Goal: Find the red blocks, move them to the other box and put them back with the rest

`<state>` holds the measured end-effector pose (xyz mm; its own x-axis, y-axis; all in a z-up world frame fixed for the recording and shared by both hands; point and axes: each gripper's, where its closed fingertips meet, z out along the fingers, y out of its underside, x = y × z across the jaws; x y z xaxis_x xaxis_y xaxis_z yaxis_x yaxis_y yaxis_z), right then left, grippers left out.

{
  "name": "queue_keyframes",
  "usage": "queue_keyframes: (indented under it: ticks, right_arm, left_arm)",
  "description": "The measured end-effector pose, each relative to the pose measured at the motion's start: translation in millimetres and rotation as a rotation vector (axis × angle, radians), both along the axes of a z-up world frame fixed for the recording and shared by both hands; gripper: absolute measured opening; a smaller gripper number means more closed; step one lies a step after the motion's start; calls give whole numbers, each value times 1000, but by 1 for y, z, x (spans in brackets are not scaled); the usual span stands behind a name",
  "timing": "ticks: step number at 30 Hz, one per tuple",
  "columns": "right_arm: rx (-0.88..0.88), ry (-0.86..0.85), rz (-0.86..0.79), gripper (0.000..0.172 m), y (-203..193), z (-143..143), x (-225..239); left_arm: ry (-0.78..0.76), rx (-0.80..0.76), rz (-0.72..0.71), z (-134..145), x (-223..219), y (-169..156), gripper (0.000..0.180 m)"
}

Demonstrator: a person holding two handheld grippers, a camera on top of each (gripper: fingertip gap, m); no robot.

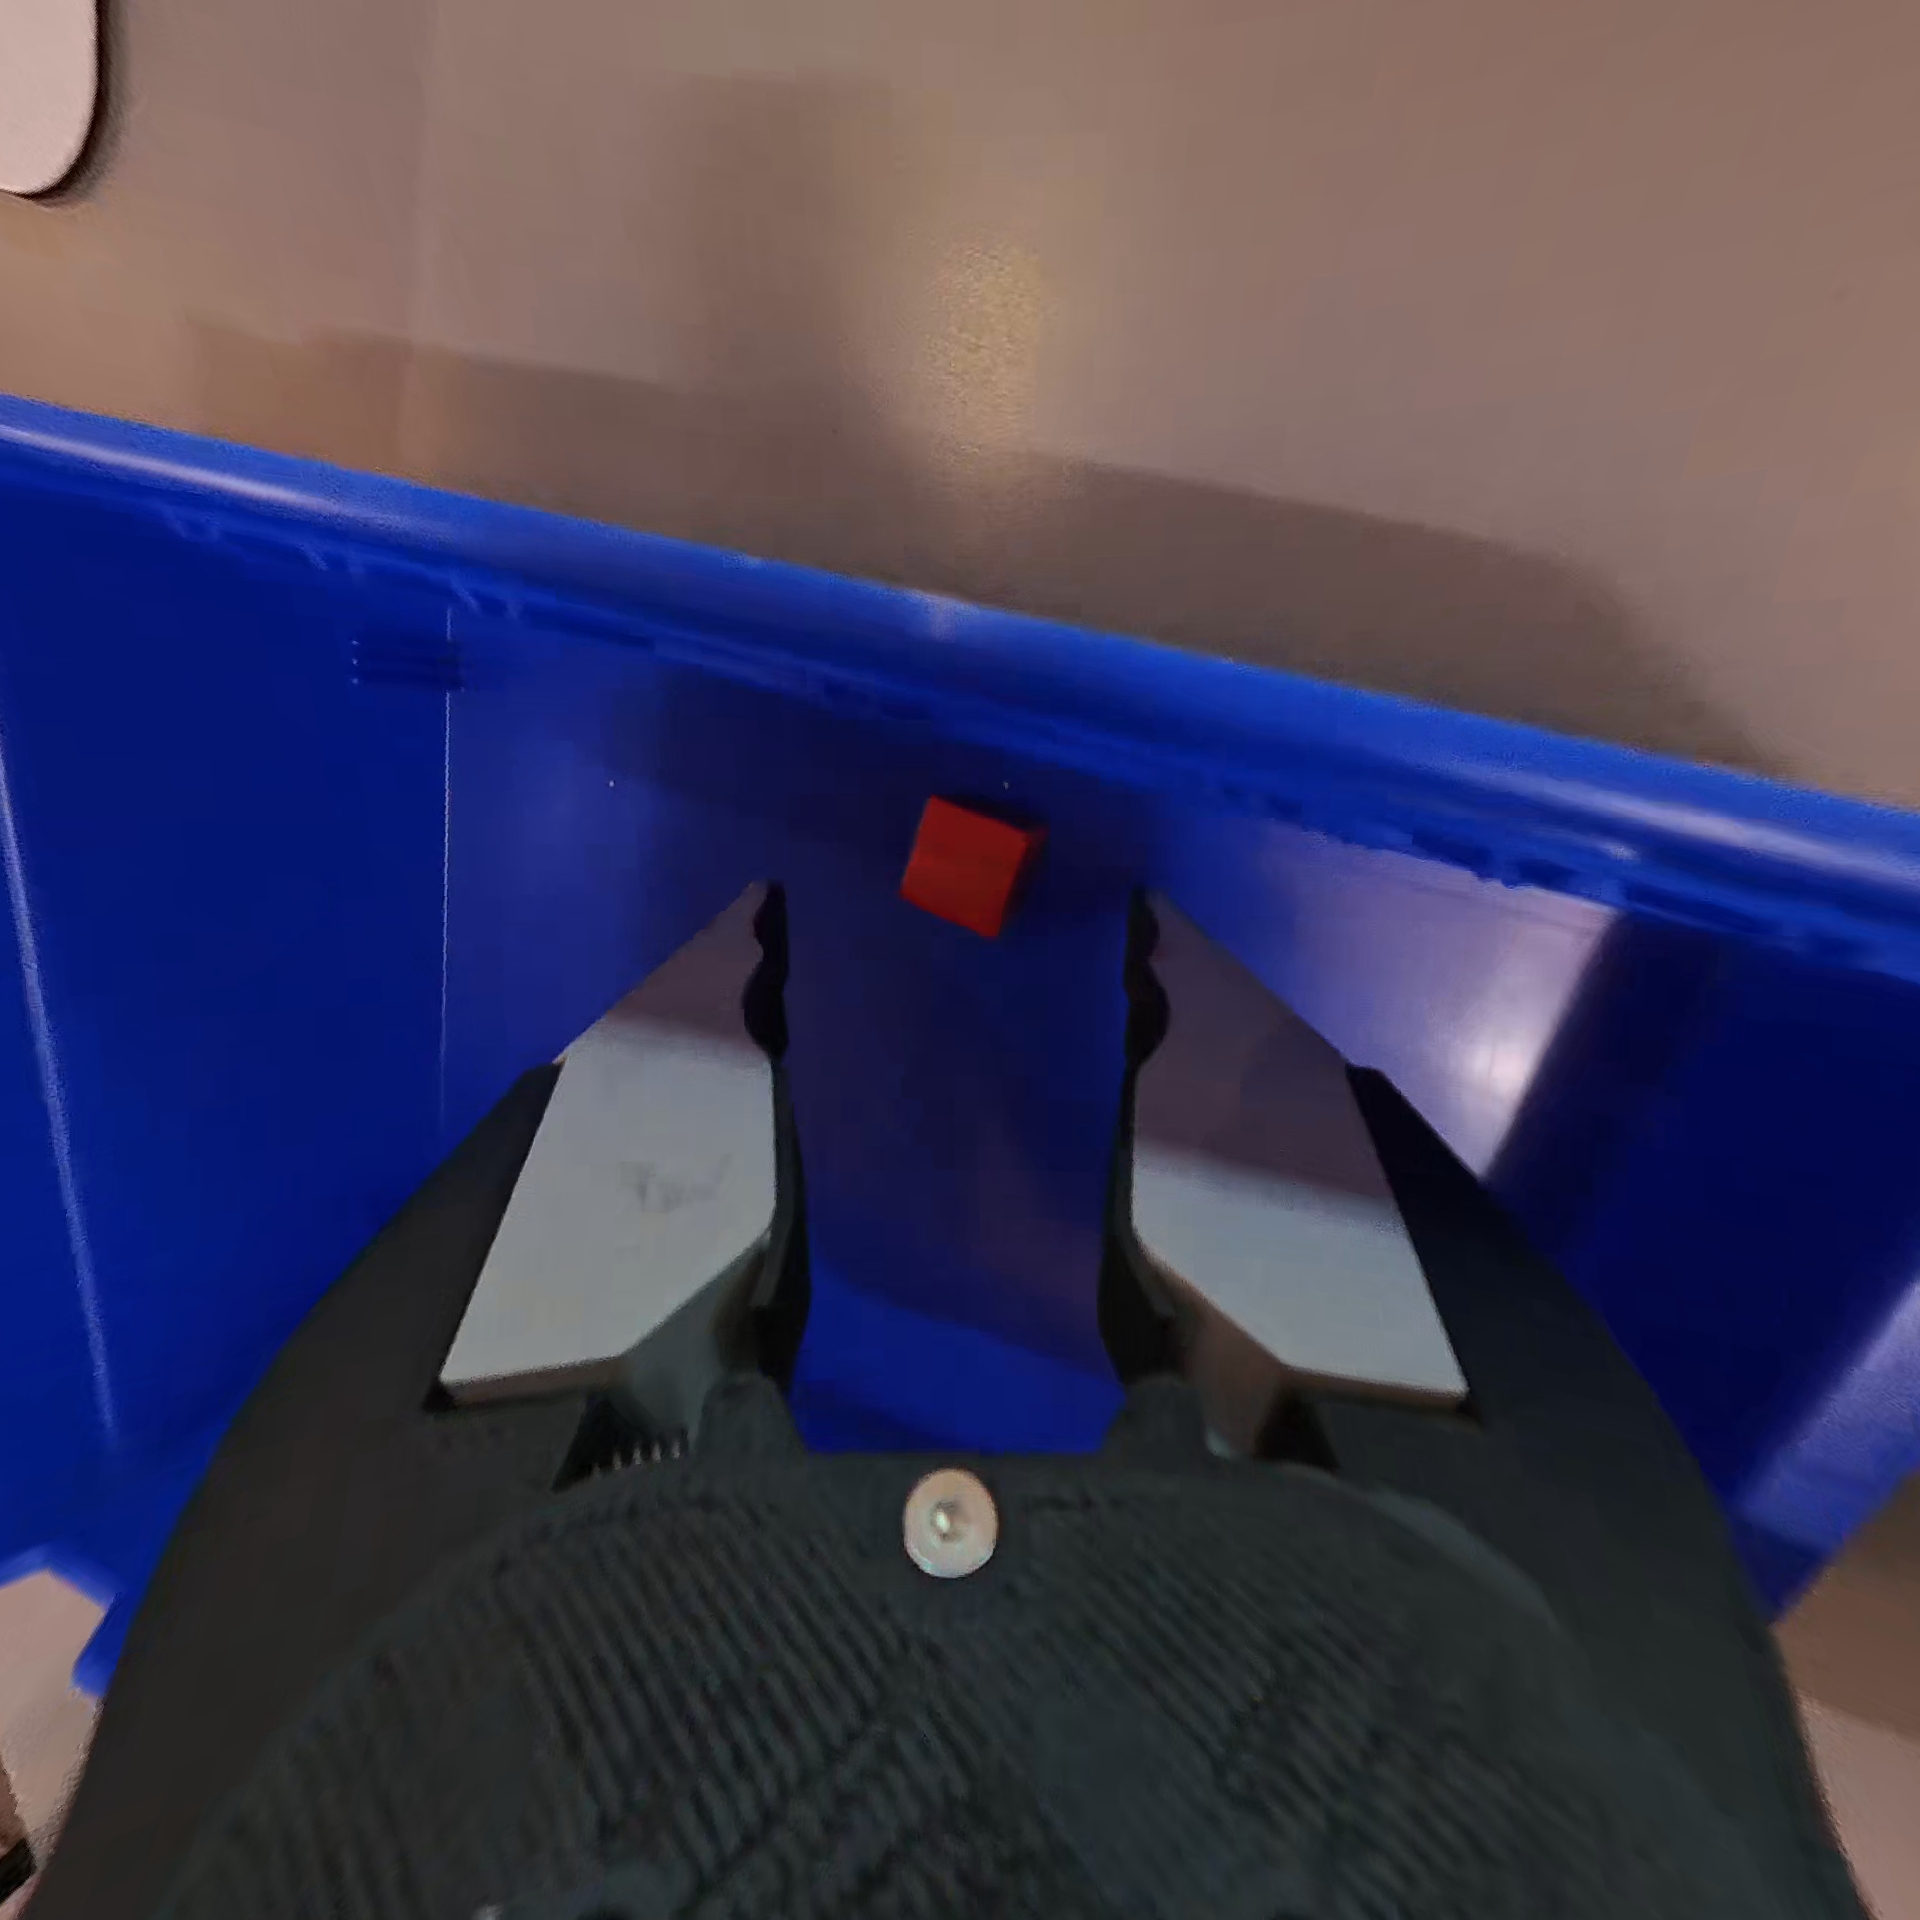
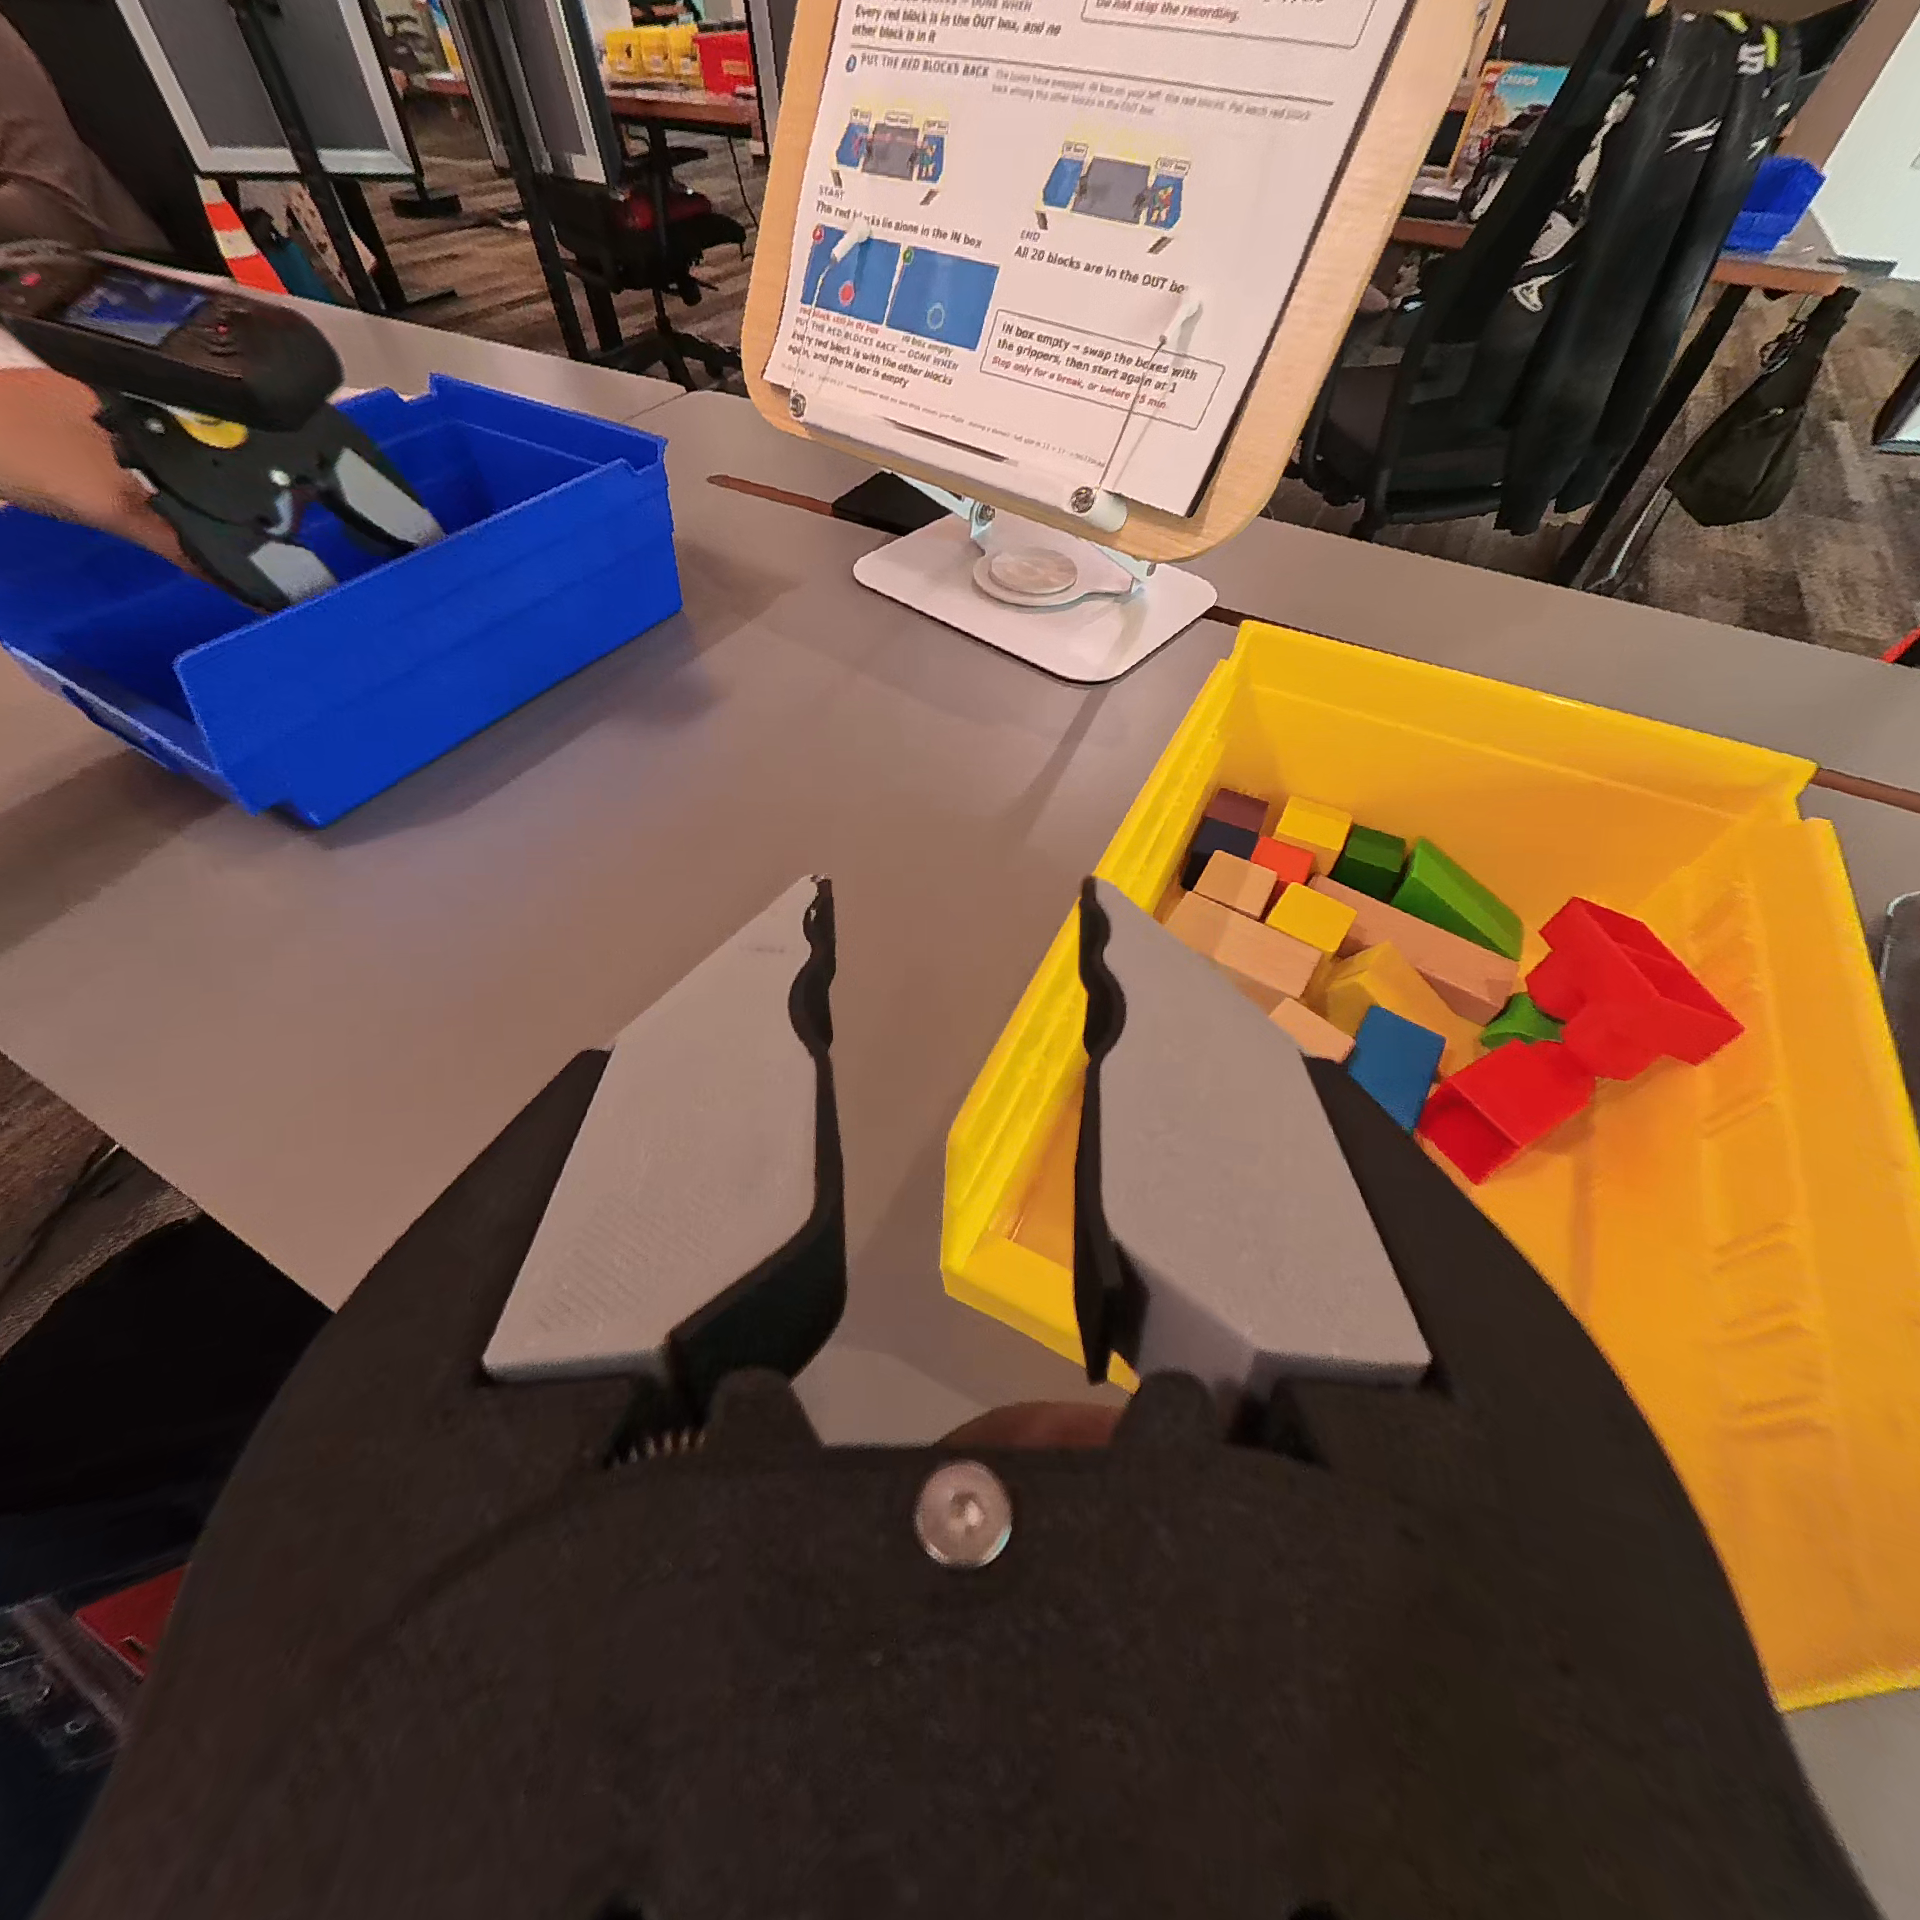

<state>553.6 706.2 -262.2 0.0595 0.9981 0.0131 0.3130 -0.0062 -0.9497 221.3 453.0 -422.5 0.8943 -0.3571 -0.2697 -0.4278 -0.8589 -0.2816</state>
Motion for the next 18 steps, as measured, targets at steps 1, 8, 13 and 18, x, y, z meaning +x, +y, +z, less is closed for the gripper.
queue_keyframes:
  ticks: [1, 8, 13, 18]
  right_arm:
    - [-1, -5, 6, 45, -1, -1, -1]
    - [-5, -8, 22, 45, -1, -2, 2]
    - [-30, 25, 43, 45, -4, 6, 9]
    - [-31, 50, 76, 45, -16, 15, 12]
  left_arm:
    - [-20, -3, 5, -4, 0, 4, 45]
    - [-36, -37, 40, -11, 3, -3, 0]
    - [55, 56, 113, 5, -5, -28, 0]
    - [140, 112, 479, 35, -51, -62, 16]
